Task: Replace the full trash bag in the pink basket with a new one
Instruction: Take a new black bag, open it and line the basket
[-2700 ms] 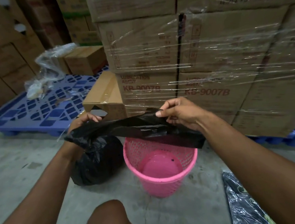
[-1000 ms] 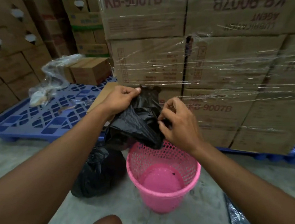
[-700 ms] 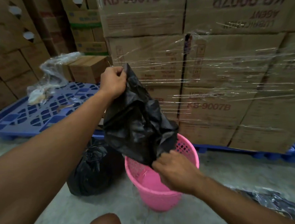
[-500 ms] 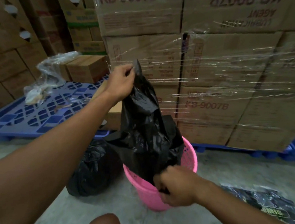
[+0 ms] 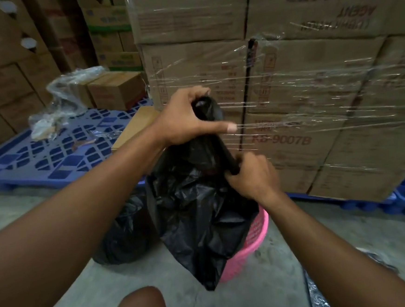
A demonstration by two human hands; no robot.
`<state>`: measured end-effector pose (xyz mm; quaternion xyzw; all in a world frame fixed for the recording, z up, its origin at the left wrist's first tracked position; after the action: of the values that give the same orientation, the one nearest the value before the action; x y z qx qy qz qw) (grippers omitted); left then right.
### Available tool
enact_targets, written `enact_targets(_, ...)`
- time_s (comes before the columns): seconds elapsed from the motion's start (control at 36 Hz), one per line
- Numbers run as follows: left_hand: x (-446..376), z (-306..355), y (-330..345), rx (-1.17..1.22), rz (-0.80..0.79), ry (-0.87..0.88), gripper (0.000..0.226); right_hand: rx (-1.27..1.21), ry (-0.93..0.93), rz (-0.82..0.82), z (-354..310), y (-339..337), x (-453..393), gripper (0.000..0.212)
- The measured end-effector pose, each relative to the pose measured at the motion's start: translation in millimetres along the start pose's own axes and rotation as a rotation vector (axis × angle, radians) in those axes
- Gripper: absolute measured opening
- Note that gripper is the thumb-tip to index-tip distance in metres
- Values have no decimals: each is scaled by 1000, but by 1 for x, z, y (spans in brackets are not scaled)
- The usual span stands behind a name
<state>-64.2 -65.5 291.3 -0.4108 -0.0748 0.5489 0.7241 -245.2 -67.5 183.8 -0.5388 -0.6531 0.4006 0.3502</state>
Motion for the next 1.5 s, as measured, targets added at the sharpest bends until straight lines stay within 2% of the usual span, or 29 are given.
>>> enact_targets(0.06,5,-10,-2,-375,-29,-39,47,-42,83,-20,13,4,-5,27)
enact_targets(0.11,13,-23,-1,-634,-108,-75,42,-156,149,-6,26,5,-10,20)
enact_targets(0.19,33,-50,-3,-755,-197,-257,45,-272,196,29,44,-1,-19,12)
enact_targets(0.25,47,-68,-8,-814,-217,-481,54,-272,224,72,55,-6,-21,13)
enact_targets(0.31,61,-82,-13,-778,-185,-707,50,-223,262,107,65,-12,-19,8)
enact_targets(0.39,84,-97,-13,-531,-85,-938,26,-29,311,88,74,-20,-14,19)
enact_targets(0.44,98,-102,-3,-150,52,-983,20,75,339,12,76,-23,-12,28)
enact_targets(0.5,109,-103,14,327,181,-1053,20,27,373,-70,79,-19,-13,28)
enact_targets(0.53,112,-102,24,554,207,-1086,21,-90,382,-109,80,-16,-14,28)
enact_targets(0.58,114,-107,47,930,242,-1086,28,-514,403,-208,77,-3,-16,17)
enact_targets(0.64,112,-108,67,1129,304,-1053,36,-874,478,-309,70,14,-12,3)
enact_targets(0.69,107,-105,84,1187,354,-1031,42,-1089,520,-351,63,34,-12,4)
enact_targets(0.78,101,-100,103,1074,321,-982,45,-1283,511,-317,49,62,-11,30)
enact_targets(0.86,98,-95,116,895,131,-932,47,-1219,418,-353,39,85,-6,61)
enact_targets(0.89,99,-95,120,854,72,-919,48,-1158,373,-369,37,92,-3,60)
enact_targets(0.97,104,-101,134,698,-61,-927,57,-962,267,-387,38,112,5,30)
enact_targets(1.03,107,-110,145,632,-144,-972,65,-854,254,-414,45,128,3,25)
enact_targets(1.08,108,-123,154,597,-213,-1087,72,-774,277,-473,53,142,-2,33)
enact_targets(1.11,107,-130,160,597,-239,-1135,68,-730,295,-510,57,150,-7,38)
enact_targets(1.19,100,-143,170,636,-238,-1205,46,-647,300,-638,63,159,-15,21)
enact_targets(1.25,95,-151,176,654,-264,-1252,39,-621,302,-724,68,165,-25,24)
enact_targets(1.31,87,-157,180,652,-336,-1287,39,-591,277,-813,71,170,-35,36)
enact_targets(1.39,80,-170,189,570,-488,-1346,46,-535,251,-911,76,172,-47,33)
enact_targets(1.44,77,-175,194,450,-531,-1326,43,-496,271,-968,83,176,-56,34)
enact_targets(1.5,73,-186,195,347,-484,-1267,36,-350,248,-939,90,175,-66,35)
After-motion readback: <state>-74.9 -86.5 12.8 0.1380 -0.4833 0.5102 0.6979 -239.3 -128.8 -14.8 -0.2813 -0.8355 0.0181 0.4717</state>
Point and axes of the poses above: each hand's wrist, its own x-axis away from the middle knuckle, its own y-axis out of the palm, z = x × y, the point moved 1 cm from there along -x, towards the middle knuckle, and after that the axes turned 9 degrees about -z, right-handed, at the moved point
